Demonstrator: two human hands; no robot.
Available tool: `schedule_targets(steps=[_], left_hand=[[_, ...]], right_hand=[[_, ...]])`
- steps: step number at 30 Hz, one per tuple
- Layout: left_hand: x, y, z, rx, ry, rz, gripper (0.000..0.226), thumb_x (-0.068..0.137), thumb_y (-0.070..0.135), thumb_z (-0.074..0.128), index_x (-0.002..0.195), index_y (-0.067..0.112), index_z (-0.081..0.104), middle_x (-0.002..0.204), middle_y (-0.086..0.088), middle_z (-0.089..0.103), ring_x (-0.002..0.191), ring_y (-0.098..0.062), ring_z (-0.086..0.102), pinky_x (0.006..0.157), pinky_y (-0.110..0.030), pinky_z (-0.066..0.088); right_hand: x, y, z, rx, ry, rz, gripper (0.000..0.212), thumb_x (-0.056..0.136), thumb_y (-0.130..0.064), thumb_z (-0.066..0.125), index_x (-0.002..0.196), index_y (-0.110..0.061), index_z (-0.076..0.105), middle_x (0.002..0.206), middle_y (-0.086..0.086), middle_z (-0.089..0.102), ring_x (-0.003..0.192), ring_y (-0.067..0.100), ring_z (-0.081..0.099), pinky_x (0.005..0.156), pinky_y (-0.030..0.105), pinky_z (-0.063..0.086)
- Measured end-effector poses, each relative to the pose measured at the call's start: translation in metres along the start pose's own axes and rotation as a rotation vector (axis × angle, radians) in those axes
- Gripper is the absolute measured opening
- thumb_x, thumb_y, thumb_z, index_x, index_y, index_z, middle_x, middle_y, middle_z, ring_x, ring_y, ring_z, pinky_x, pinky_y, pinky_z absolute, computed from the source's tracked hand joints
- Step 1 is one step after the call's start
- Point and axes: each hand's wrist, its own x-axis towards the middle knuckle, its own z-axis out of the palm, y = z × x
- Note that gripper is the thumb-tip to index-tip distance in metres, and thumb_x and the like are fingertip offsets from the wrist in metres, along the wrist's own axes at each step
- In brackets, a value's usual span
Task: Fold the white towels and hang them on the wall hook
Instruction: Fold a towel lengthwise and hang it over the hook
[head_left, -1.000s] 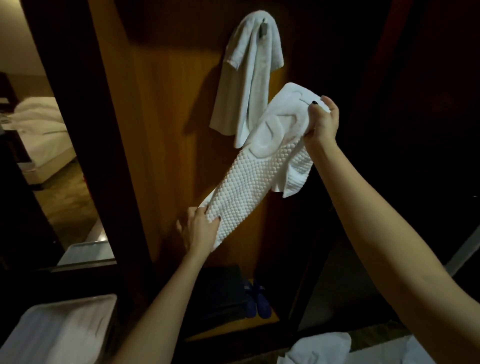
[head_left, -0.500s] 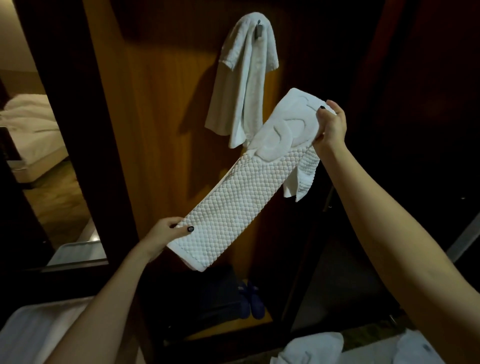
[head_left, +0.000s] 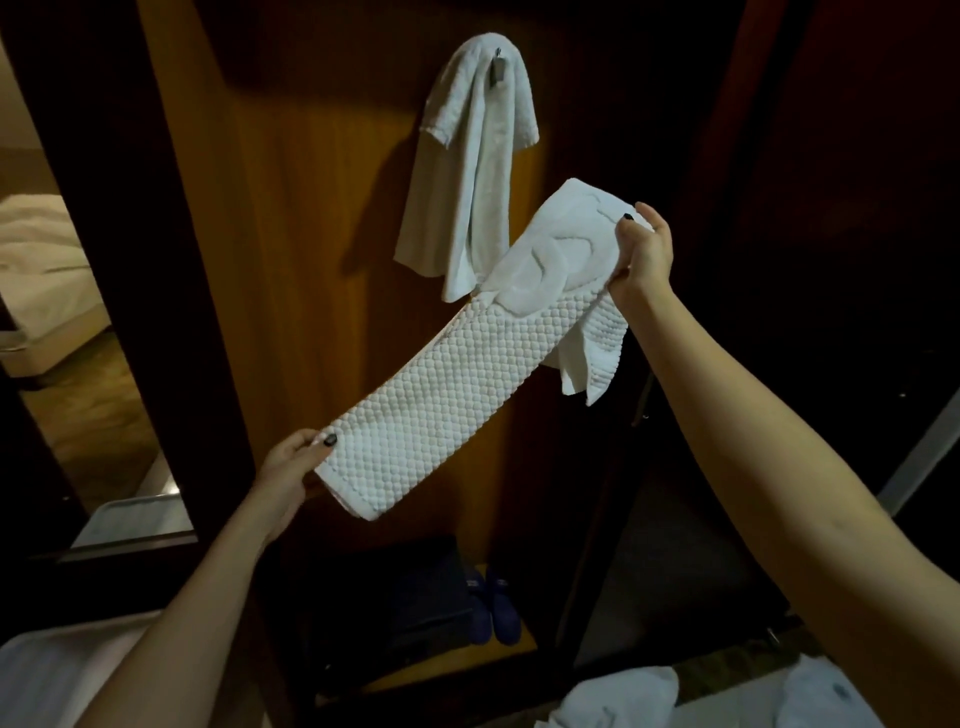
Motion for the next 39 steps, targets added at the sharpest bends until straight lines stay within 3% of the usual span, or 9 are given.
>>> schedule_targets(steps=[4,9,13,16,18,21,27,30,39], left_hand=[[0.020,0.009,0.009,-0.277,0.123,0.022,0.008,0.093,0.011,0.057,0.101,0.010,0.060,0.106,-0.009,0.066,0.094,-0.019,0.064,0.075,-0.034,0.051],[0.049,0.032,0.011,-0.320,0.162,-0.034,0.040,0.093,0.014,0.058,0.130,0.000,0.050,0.127,-0.020,0.058,0.118,-0.035,0.056,0.090,-0.044,0.049],[0.076,0.080,0.012,-0.193,0.237,0.061,0.038,0.094,0.016,0.057,0.130,0.002,0.051,0.121,-0.019,0.061,0.106,-0.032,0.061,0.070,-0.034,0.052],[0.097,0.129,0.016,-0.109,0.291,0.173,0.036,0.094,0.023,0.058,0.127,0.009,0.052,0.113,-0.012,0.063,0.094,-0.024,0.064,0.062,-0.030,0.051],[0.111,0.162,0.017,-0.064,0.314,0.253,0.036,0.094,0.027,0.059,0.126,0.013,0.052,0.110,-0.008,0.062,0.084,-0.017,0.064,0.059,-0.028,0.050],[0.129,0.209,0.020,-0.024,0.297,0.371,0.037,0.095,0.029,0.057,0.127,0.010,0.051,0.111,-0.008,0.062,0.082,-0.012,0.062,0.059,-0.026,0.048],[0.161,0.293,0.027,0.026,0.312,0.562,0.038,0.094,0.030,0.058,0.123,0.006,0.054,0.113,-0.011,0.063,0.096,-0.023,0.063,0.070,-0.030,0.051],[0.179,0.329,0.032,0.026,0.345,0.644,0.038,0.094,0.031,0.057,0.123,0.007,0.054,0.109,-0.007,0.063,0.089,-0.019,0.063,0.061,-0.026,0.049],[0.242,0.404,0.026,0.016,0.449,0.718,0.038,0.095,0.028,0.057,0.124,0.005,0.057,0.114,-0.012,0.064,0.096,-0.023,0.063,0.066,-0.028,0.049]], right_hand=[[0.005,-0.001,0.003,0.007,-0.028,-0.033,0.047,0.090,-0.004,0.055,0.133,-0.021,0.049,0.111,0.012,0.061,0.080,0.017,0.061,0.065,0.028,0.052],[0.012,-0.024,0.024,0.079,-0.168,-0.057,0.069,0.089,0.003,0.056,0.147,-0.027,0.033,0.108,0.015,0.060,0.082,0.022,0.060,0.074,0.037,0.050],[0.023,-0.048,0.043,-0.032,-0.192,-0.208,0.064,0.085,0.004,0.057,0.140,-0.024,0.041,0.120,0.023,0.054,0.081,0.019,0.055,0.068,0.032,0.045],[0.039,-0.068,0.052,-0.103,-0.159,-0.286,0.060,0.084,-0.001,0.059,0.138,-0.023,0.042,0.085,0.007,0.055,0.055,0.007,0.048,0.049,0.023,0.038],[0.052,-0.079,0.057,-0.119,-0.120,-0.317,0.057,0.085,-0.005,0.060,0.137,-0.023,0.045,0.078,-0.006,0.054,0.046,0.001,0.053,0.045,0.021,0.043],[0.071,-0.090,0.067,-0.146,-0.096,-0.326,0.052,0.086,-0.011,0.060,0.135,-0.025,0.046,0.090,-0.008,0.058,0.066,-0.002,0.063,0.058,0.026,0.052],[0.114,-0.101,0.090,-0.156,-0.120,-0.341,0.046,0.090,-0.020,0.057,0.133,-0.030,0.042,0.116,0.001,0.058,0.097,0.012,0.059,0.087,0.046,0.050],[0.139,-0.111,0.107,-0.131,-0.149,-0.377,0.047,0.090,-0.020,0.055,0.134,-0.029,0.041,0.111,-0.005,0.056,0.101,0.013,0.057,0.088,0.047,0.050],[0.212,-0.119,0.169,-0.187,-0.228,-0.490,0.051,0.090,-0.022,0.059,0.137,-0.024,0.040,0.108,-0.008,0.054,0.097,0.008,0.053,0.079,0.037,0.049]])
